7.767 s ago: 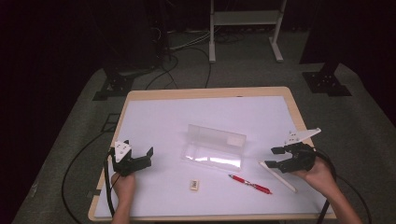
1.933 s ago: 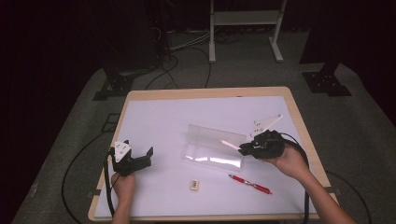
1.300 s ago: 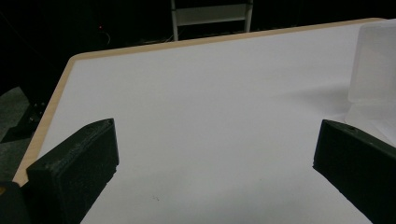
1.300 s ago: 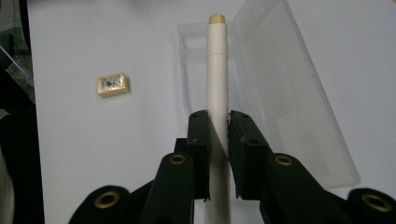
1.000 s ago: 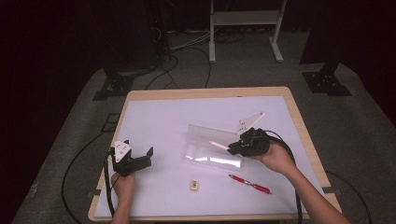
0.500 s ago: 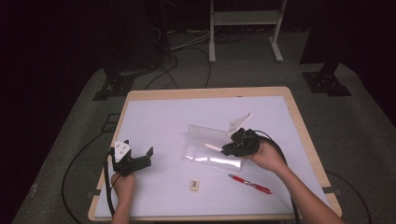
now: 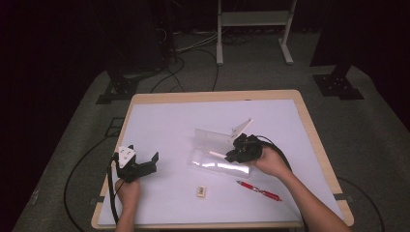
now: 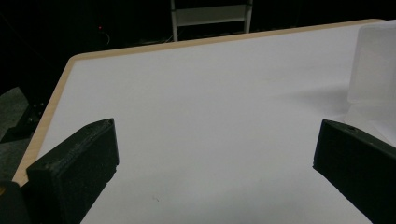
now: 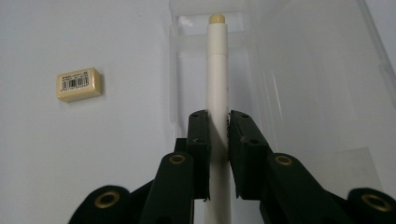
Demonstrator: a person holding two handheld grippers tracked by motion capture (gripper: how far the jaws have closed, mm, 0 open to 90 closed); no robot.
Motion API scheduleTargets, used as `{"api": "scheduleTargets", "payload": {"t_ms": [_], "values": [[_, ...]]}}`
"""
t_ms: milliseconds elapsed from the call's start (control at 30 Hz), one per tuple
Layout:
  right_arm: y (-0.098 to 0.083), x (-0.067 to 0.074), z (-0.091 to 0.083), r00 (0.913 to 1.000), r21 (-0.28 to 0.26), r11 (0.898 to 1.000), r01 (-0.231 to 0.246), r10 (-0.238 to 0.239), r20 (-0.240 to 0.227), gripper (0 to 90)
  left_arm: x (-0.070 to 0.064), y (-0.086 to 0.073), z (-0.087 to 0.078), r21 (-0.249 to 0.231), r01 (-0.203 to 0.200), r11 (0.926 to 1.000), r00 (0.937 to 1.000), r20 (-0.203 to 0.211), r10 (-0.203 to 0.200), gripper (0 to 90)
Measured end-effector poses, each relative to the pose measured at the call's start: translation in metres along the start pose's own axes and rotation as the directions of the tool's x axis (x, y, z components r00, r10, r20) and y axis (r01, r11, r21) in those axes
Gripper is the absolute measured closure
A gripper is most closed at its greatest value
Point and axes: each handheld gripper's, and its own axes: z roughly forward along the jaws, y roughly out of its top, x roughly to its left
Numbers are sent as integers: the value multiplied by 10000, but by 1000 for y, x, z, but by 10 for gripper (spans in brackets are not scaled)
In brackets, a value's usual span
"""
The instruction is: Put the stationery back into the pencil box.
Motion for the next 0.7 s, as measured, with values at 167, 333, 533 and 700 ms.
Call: {"api": "scheduleTargets", "payload": {"t_ms": [167, 333, 533, 700], "values": [[0, -2, 2, 10000, 57, 10000, -55, 55, 9, 782, 0, 0, 0, -1, -23, 10000, 10000, 2, 23, 0], [0, -4, 5, 10000, 117, 9999, -57, 57, 12, 782, 0, 0, 0, -2, -22, 10000, 10000, 0, 22, 0], [0, -6, 11, 10000, 264, 9996, -45, 44, 20, 782, 0, 0, 0, 4, -43, 10000, 10000, -3, 43, 0], [-1, -7, 16, 9999, 348, 9993, -154, 154, -6, 782, 0, 0, 0, -2, -33, 10000, 10000, -3, 33, 0]]}}
